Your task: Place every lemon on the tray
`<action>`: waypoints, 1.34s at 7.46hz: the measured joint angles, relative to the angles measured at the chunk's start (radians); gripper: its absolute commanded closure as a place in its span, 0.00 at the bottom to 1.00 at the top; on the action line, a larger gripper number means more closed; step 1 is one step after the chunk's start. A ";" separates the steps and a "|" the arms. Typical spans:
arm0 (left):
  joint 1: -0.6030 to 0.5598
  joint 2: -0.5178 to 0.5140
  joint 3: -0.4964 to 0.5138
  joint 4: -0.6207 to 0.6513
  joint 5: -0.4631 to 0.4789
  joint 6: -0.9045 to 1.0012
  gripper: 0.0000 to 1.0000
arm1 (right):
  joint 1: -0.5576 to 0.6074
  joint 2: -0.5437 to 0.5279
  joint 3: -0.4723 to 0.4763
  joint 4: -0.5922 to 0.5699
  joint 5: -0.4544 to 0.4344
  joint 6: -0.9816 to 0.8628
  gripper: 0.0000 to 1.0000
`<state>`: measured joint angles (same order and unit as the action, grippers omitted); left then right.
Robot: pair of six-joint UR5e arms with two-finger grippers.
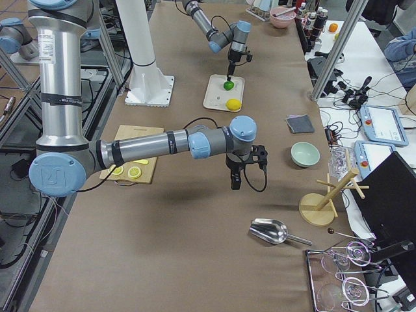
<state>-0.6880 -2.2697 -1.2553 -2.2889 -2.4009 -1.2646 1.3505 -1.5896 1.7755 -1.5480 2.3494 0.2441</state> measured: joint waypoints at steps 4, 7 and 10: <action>-0.144 0.096 -0.153 0.017 -0.008 0.136 0.02 | 0.087 0.065 -0.028 -0.168 -0.025 -0.134 0.00; -0.277 0.221 -0.292 0.061 -0.008 0.466 0.02 | 0.137 0.097 -0.104 -0.190 -0.022 -0.229 0.00; -0.430 0.436 -0.543 0.356 0.017 0.813 0.02 | 0.152 0.101 -0.134 -0.191 -0.026 -0.225 0.00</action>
<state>-1.1181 -1.8338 -1.7978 -1.9332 -2.3842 -0.4511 1.5022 -1.4882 1.6417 -1.7389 2.3239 0.0186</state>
